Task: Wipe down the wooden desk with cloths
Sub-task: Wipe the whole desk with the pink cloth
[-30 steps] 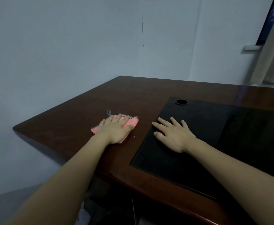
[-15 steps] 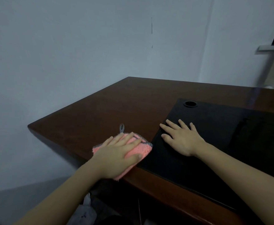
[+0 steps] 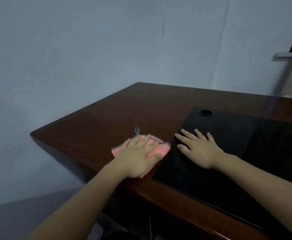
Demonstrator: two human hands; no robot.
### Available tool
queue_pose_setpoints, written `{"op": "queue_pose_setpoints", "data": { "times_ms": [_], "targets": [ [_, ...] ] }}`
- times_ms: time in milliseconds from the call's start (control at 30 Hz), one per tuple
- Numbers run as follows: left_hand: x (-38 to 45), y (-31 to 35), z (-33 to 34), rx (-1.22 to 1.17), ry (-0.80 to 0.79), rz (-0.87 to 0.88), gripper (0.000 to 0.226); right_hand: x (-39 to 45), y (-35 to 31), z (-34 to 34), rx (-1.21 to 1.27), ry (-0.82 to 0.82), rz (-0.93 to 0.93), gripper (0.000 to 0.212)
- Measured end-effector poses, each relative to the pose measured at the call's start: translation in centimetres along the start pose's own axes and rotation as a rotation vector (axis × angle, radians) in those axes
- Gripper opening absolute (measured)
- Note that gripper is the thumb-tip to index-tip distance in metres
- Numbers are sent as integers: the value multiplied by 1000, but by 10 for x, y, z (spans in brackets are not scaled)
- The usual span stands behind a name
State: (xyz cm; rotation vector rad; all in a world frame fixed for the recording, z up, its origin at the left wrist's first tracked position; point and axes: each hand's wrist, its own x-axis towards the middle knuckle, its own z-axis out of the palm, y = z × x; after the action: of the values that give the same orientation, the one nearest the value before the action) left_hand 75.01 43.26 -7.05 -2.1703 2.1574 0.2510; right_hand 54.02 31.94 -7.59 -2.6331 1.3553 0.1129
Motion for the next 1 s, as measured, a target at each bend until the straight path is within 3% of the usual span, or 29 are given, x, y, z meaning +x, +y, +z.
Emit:
{"op": "queue_pose_setpoints", "data": {
  "times_ms": [133,267,667,1000],
  "targets": [
    [-46,-11,14,19,20,88,61,2,-3,1,-7,5,10,56],
    [-42,-28,11,15,-2,105,64,2,-1,3,-20,12,13,57],
    [111,-78,-15,-11,58,-229,64,1,-2,-2,1,8,11,57],
    [-9,-63,1,10,25,36,69,68,-63,-22,88,51,-140,53]
  ]
}}
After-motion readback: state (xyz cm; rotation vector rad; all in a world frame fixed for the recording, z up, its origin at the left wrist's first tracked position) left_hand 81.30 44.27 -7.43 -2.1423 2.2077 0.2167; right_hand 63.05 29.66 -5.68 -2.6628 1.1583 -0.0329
